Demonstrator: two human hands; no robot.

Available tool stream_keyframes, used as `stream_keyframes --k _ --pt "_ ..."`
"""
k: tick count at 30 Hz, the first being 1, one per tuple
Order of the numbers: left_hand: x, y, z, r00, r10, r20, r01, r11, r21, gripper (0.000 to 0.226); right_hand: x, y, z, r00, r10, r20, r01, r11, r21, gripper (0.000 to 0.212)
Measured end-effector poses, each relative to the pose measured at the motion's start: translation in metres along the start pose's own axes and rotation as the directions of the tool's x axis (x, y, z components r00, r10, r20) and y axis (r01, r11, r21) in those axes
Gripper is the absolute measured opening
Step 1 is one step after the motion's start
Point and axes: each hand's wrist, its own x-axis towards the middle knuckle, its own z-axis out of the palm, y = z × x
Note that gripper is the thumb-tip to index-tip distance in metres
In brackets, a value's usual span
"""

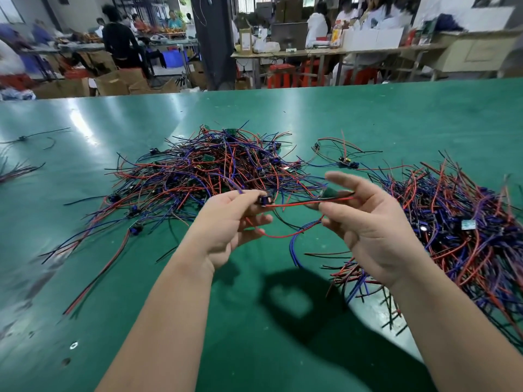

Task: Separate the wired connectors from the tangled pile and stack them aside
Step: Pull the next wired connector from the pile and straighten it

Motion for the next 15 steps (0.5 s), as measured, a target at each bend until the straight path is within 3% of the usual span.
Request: stream_keyframes --k 4,7,10,13,14,15 --pt "0.006 0.003 -0.009 0.989 0.103 -0.107 -0.116 0.984 -0.132 0.02 0.004 -0.012 -0.009 0.991 -0.083 -0.11 0.099 0.984 0.148 0.066" --pt "0.011 0.001 -0.017 0.978 0.109 -0.18 -0.129 0.986 -0.107 0.023 0.003 -0.025 -0.016 0.988 -0.082 -0.128 0.109 0.969 0.223 0.053" --pt "0.016 -0.007 -0.027 0.967 0.084 -0.24 -0.013 0.959 0.284 0.029 0.002 -0.034 -0.022 0.994 -0.026 -0.108 0.06 0.943 0.326 0.037" --pt "0.019 -0.017 -0.031 0.927 0.234 -0.292 0.095 0.607 0.789 0.038 0.001 -0.037 -0.023 0.997 0.012 -0.075 0.014 0.941 0.338 0.031" --pt "0.018 -0.018 -0.029 0.899 0.324 -0.294 0.083 0.533 0.842 0.038 0.001 -0.036 -0.021 0.998 0.013 -0.064 0.01 0.94 0.342 0.031" --pt "0.015 -0.016 -0.025 0.868 0.407 -0.283 0.032 0.524 0.851 0.037 0.001 -0.034 -0.02 0.998 0.01 -0.055 0.01 0.938 0.346 0.03"
